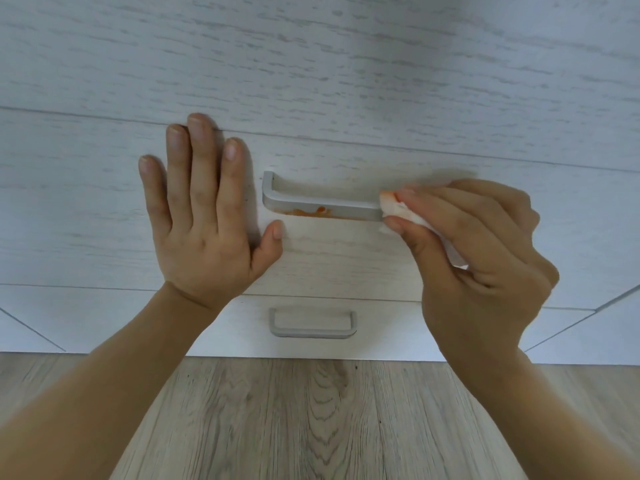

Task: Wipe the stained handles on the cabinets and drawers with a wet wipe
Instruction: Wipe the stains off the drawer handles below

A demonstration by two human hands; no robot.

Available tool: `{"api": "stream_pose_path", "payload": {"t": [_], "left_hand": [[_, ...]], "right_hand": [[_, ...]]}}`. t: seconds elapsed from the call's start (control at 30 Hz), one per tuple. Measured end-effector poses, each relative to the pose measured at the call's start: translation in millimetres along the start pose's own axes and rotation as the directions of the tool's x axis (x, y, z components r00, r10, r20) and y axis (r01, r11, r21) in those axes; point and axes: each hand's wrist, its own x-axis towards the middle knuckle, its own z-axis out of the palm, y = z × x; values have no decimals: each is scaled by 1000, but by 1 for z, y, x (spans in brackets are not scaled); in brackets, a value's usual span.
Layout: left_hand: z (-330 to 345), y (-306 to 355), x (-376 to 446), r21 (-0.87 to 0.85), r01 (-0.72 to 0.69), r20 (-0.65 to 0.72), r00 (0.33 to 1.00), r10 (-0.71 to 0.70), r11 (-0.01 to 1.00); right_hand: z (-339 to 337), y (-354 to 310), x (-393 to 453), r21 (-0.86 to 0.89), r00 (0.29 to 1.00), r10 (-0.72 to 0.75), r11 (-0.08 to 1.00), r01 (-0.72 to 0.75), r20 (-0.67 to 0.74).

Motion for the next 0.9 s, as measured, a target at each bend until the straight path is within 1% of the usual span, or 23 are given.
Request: {"api": "stream_pose_path", "payload": {"t": [0.3,0.47,0.7,0.8,0.87,0.9], "left_hand": [[-1,1,1,-1,13,-1,1000,-13,1000],[-2,1,1,-2,16,-10,1000,-16,1000],[-1,1,2,-7,18,-13,1000,-18,1000],[-1,1,1,-3,22,-9,1000,-22,1000],[-1,2,2,-6,15,-7,1000,-15,1000],[-1,2,2,-13,15,-8,1000,-15,1000]], "right_hand": [[1,0,0,30,1000,16,999,-17,19],[-2,-3,0,11,1000,-19,1000,19,25],[-1,-2,0,5,999,-23,1000,22,43],[4,-7,2,7,999,-27,1000,27,20],[6,-10,3,12,998,-45,999,45,38],[5,-10,3,18,999,-30,999,30,41]]}}
